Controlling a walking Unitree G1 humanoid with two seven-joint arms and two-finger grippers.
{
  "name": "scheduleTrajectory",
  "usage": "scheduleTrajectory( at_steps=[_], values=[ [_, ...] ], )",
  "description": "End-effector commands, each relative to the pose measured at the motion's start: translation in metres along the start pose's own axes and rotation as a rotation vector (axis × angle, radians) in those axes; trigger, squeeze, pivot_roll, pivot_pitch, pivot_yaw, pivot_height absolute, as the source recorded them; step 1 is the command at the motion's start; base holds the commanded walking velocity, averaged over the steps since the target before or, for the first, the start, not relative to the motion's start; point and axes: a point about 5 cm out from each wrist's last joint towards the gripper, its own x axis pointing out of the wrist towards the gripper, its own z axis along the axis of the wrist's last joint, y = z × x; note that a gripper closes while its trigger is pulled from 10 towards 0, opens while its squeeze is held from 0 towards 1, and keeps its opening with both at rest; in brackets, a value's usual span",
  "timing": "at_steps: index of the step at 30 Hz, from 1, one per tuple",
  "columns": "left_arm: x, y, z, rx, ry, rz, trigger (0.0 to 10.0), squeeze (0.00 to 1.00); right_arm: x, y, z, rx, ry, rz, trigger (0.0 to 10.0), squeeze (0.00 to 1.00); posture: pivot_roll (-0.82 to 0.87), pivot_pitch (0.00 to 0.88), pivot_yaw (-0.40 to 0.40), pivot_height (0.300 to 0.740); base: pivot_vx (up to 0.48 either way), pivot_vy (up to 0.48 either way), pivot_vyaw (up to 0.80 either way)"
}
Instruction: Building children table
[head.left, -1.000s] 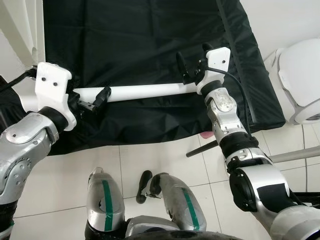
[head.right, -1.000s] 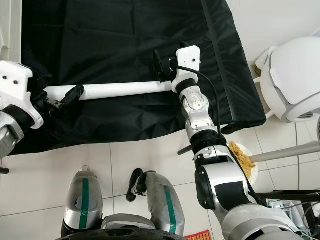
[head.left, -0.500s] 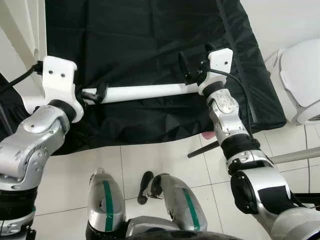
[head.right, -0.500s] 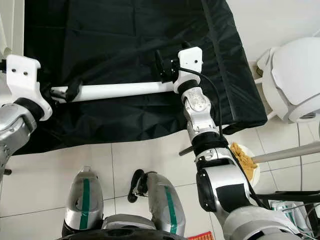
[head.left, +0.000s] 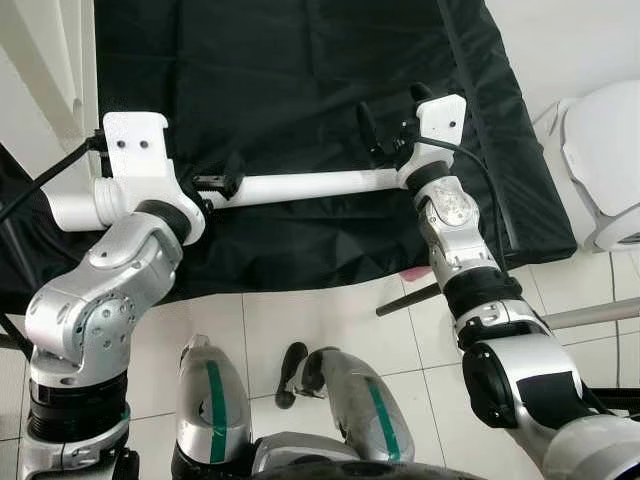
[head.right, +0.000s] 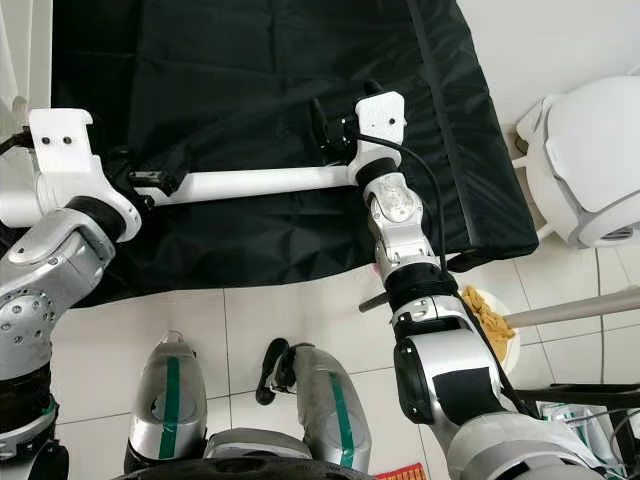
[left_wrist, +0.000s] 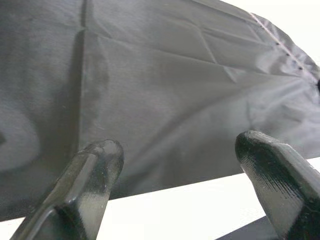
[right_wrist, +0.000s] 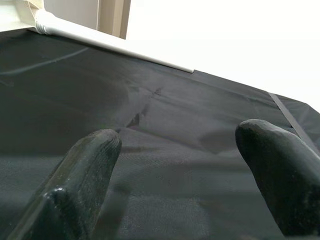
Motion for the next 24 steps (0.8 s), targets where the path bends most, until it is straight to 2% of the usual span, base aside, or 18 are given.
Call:
scheduleTrajectory(
  at_steps=[1,2,5,7,14,18,24],
  values=[
    [-0.002,-0.008,-0.011,-0.027,0.065,-0.035,10.0,0.0,-0.004,-0.007,-0.003,-0.014,0.02,-0.018,10.0,0.0,0.28,0.126,-0.185,0.74,0.0,0.0,0.0],
    [-0.007,-0.008,-0.014,-0.063,0.074,-0.028,10.0,0.0,-0.004,-0.006,-0.003,-0.015,0.02,-0.017,10.0,0.0,0.29,0.131,-0.188,0.74,0.0,0.0,0.0],
    [-0.011,-0.008,-0.015,-0.089,0.079,-0.023,10.0,0.0,-0.005,-0.006,-0.003,-0.015,0.02,-0.017,10.0,0.0,0.29,0.134,-0.189,0.74,0.0,0.0,0.0],
    [-0.023,-0.006,-0.016,-0.124,0.082,0.009,10.0,0.0,-0.005,-0.005,-0.004,-0.012,0.023,-0.01,10.0,0.0,0.3,0.142,-0.196,0.74,0.0,0.0,0.0],
    [-0.032,-0.009,-0.01,-0.09,0.068,0.019,10.0,0.0,0.0,0.003,-0.002,-0.004,0.019,0.024,10.0,0.0,0.32,0.145,-0.214,0.74,0.0,0.0,0.0],
    [-0.037,-0.016,-0.007,-0.075,0.064,-0.034,10.0,0.0,0.003,0.006,0.0,-0.004,0.011,0.038,10.0,0.0,0.33,0.145,-0.217,0.74,0.0,0.0,0.0],
    [-0.047,-0.013,-0.007,-0.054,0.088,-0.049,10.0,0.0,0.005,0.006,0.001,-0.005,0.009,0.043,10.0,0.0,0.34,0.14,-0.221,0.74,0.0,0.0,0.0]
  ],
)
